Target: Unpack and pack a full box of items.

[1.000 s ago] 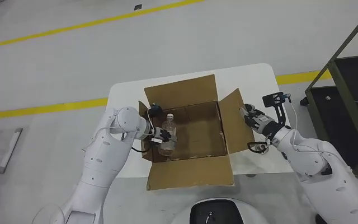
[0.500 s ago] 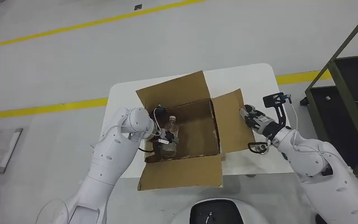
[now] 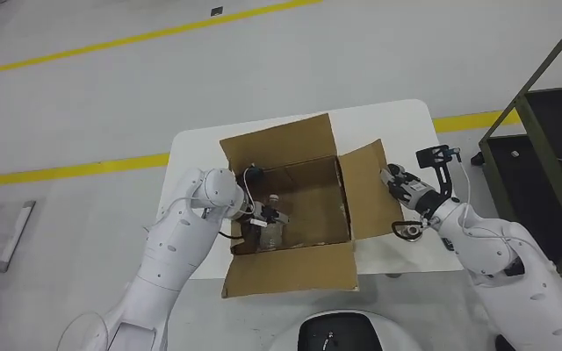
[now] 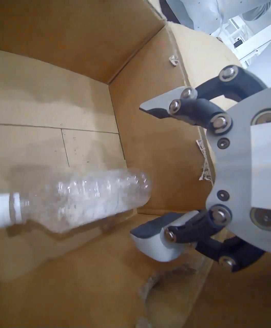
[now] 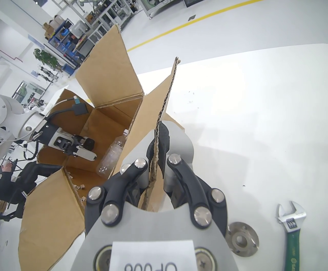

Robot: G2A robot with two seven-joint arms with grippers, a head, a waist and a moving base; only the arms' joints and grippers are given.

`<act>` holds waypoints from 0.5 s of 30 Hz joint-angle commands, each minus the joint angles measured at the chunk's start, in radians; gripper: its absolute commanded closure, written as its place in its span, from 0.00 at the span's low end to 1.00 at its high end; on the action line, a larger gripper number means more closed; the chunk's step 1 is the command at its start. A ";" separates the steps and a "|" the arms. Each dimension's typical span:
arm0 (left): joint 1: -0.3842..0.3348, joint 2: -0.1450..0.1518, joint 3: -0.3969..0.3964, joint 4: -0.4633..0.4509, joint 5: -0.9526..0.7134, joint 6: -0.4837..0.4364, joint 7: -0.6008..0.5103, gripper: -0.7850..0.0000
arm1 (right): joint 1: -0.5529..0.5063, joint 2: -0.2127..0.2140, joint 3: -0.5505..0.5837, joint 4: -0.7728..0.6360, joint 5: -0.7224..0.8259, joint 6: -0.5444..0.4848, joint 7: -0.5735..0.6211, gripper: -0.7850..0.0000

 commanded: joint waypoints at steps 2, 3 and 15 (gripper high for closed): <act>0.016 0.011 -0.025 -0.048 0.009 -0.010 0.000 0.00 | 0.005 0.000 0.002 0.012 -0.004 0.006 -0.004 1.00; 0.021 0.015 -0.037 -0.070 0.013 -0.016 0.006 0.00 | 0.007 0.001 0.002 0.018 -0.014 0.010 -0.005 1.00; 0.147 0.089 -0.267 -0.289 0.109 -0.030 0.039 0.00 | 0.015 0.001 -0.018 0.049 -0.043 0.021 0.001 1.00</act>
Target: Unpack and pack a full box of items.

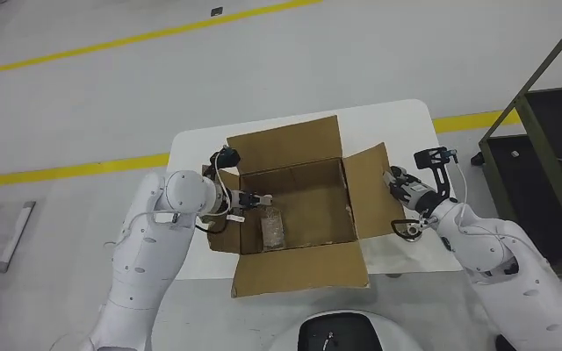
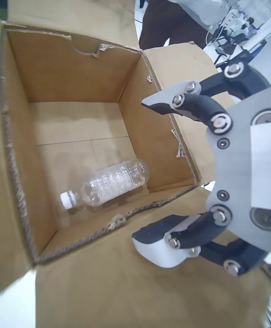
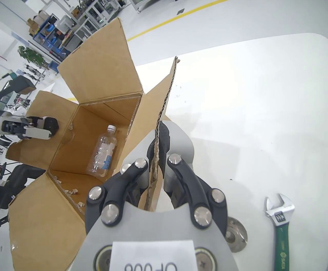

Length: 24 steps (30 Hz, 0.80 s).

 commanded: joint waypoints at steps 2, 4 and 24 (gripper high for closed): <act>0.040 0.013 -0.055 -0.037 0.005 0.007 0.013 0.00 | 0.001 0.000 -0.001 0.001 -0.002 0.005 0.001 1.00; 0.060 0.020 -0.083 -0.054 0.008 0.008 0.025 0.00 | 0.002 0.000 -0.003 0.001 -0.003 0.009 0.003 1.00; 0.216 0.068 -0.280 -0.336 0.107 -0.012 0.159 0.00 | -0.032 0.013 0.125 -0.173 -0.040 -0.023 -0.075 0.00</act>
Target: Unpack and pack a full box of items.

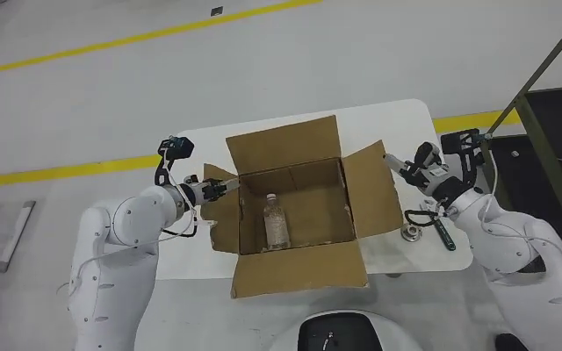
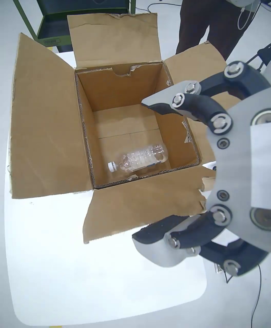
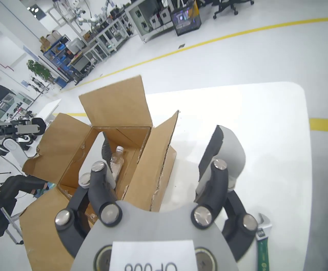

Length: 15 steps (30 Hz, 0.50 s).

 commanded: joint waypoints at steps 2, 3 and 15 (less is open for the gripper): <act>0.023 0.005 -0.029 -0.033 0.022 0.026 0.005 0.00 | -0.012 0.006 0.043 -0.040 -0.049 -0.018 -0.020 0.00; 0.030 0.006 -0.034 -0.044 0.014 0.031 0.005 0.00 | -0.016 0.007 0.054 -0.052 -0.064 -0.023 -0.026 0.00; 0.030 0.006 -0.034 -0.044 0.014 0.031 0.005 0.00 | -0.102 0.019 0.109 -0.118 -0.257 0.011 0.053 1.00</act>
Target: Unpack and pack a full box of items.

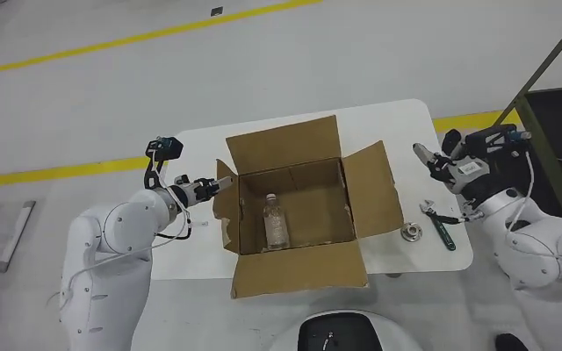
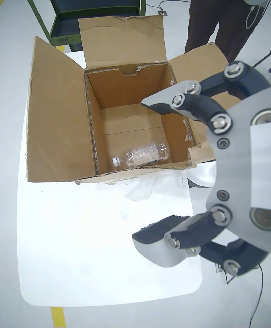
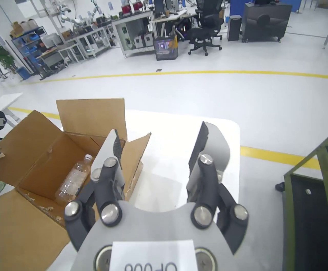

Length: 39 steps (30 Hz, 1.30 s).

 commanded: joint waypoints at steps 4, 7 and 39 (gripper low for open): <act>0.000 0.000 0.000 0.000 0.000 0.000 0.000 0.00 | -0.052 0.009 0.031 -0.033 -0.127 0.072 0.200 1.00; 0.000 0.000 0.000 0.000 0.000 0.000 0.000 0.00 | -0.073 0.014 0.046 -0.054 -0.163 0.088 0.331 1.00; 0.000 0.000 0.000 0.000 0.000 0.000 0.000 0.00 | 0.012 0.010 -0.157 0.004 -0.303 0.135 0.886 1.00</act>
